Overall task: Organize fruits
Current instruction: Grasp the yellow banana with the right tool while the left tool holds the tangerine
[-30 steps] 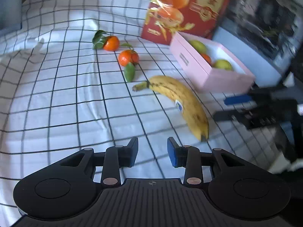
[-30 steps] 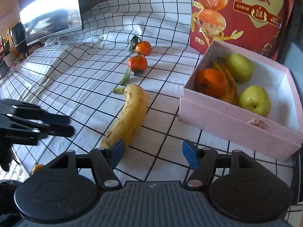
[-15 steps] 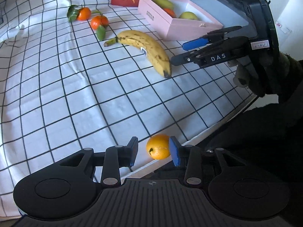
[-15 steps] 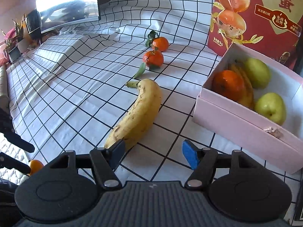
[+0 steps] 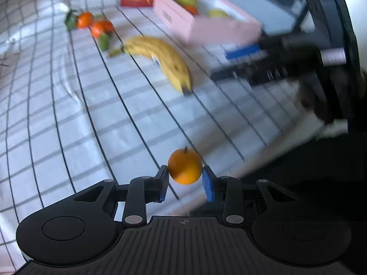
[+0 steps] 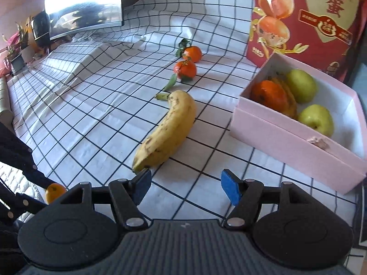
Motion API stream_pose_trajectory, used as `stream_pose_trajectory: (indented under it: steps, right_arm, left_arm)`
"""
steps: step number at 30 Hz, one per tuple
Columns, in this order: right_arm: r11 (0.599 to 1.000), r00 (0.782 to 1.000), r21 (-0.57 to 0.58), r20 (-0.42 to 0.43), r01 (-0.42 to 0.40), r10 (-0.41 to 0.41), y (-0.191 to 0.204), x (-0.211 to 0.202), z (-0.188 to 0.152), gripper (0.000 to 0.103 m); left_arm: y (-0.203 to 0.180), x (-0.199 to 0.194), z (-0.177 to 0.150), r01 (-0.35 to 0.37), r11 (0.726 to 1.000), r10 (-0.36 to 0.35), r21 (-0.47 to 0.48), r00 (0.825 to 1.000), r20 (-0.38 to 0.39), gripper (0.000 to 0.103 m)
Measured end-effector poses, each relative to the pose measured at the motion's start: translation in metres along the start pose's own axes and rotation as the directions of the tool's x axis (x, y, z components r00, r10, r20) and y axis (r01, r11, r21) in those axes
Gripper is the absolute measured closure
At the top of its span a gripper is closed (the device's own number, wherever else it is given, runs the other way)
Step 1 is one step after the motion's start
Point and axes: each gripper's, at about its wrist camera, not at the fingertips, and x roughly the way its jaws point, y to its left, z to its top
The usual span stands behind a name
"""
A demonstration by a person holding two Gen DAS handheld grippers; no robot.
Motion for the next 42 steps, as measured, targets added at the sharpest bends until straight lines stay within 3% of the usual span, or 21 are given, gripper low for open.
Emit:
stream_pose_trajectory:
  steps: [2, 5, 8, 11, 15, 20, 26, 27, 29, 31, 39, 42]
  right_arm:
    - [1.000, 1.000, 0.014, 0.001, 0.013, -0.013, -0.003, -0.001, -0.001, 0.035]
    - [0.999, 1.000, 0.044, -0.007, 0.021, -0.020, -0.006, 0.002, -0.003, 0.035]
    - [0.997, 0.999, 0.067, -0.013, 0.035, -0.034, -0.005, 0.007, -0.002, 0.035]
    - [0.994, 1.000, 0.110, 0.003, 0.027, -0.028, -0.007, 0.008, 0.003, 0.035]
    - [0.988, 1.000, 0.154, 0.017, -0.002, 0.000, -0.009, 0.013, 0.015, 0.035]
    - [0.987, 0.999, 0.160, 0.037, 0.023, -0.030, -0.007, 0.037, 0.039, 0.035]
    - [0.978, 0.999, 0.206, 0.013, -0.036, 0.035, -0.008, 0.074, 0.058, 0.035]
    - [0.980, 0.999, 0.198, 0.008, -0.032, 0.031, -0.005, 0.078, 0.059, 0.037]
    - [0.986, 1.000, 0.168, -0.002, -0.020, 0.021, 0.001, 0.085, 0.058, 0.053]
    - [0.992, 1.000, 0.124, 0.000, -0.014, 0.014, 0.007, 0.085, 0.058, 0.062]
    - [0.993, 0.999, 0.107, 0.008, -0.054, 0.053, 0.009, 0.050, 0.041, 0.068]
    - [0.992, 0.998, 0.107, 0.015, -0.066, 0.065, 0.006, 0.032, 0.031, 0.078]
  left_arm:
    - [0.006, 0.002, 0.011, -0.032, 0.999, 0.034, -0.035, 0.998, 0.054, 0.066]
    - [0.022, 0.013, 0.035, -0.130, 0.982, 0.148, -0.140, 0.981, 0.123, 0.066]
    - [0.033, 0.027, 0.057, -0.257, 0.938, 0.289, -0.232, 0.950, 0.116, 0.066]
    - [0.037, 0.037, 0.070, -0.325, 0.909, 0.359, -0.261, 0.928, 0.098, 0.066]
    - [0.037, 0.043, 0.072, -0.322, 0.908, 0.356, -0.269, 0.931, 0.087, 0.066]
    - [0.046, 0.047, 0.068, -0.296, 0.908, 0.328, -0.297, 0.942, 0.066, 0.066]
    - [0.049, 0.044, 0.061, -0.261, 0.906, 0.298, -0.332, 0.952, 0.064, 0.066]
    - [0.049, 0.044, 0.060, -0.260, 0.907, 0.298, -0.332, 0.952, 0.068, 0.066]
    - [0.049, 0.044, 0.060, -0.257, 0.909, 0.295, -0.329, 0.953, 0.072, 0.066]
    - [0.050, 0.044, 0.060, -0.247, 0.910, 0.287, -0.333, 0.955, 0.075, 0.066]
    - [0.054, 0.047, 0.066, -0.189, 0.913, 0.235, -0.361, 0.968, 0.085, 0.066]
    - [0.053, 0.050, 0.069, -0.188, 0.916, 0.234, -0.355, 0.968, 0.090, 0.066]
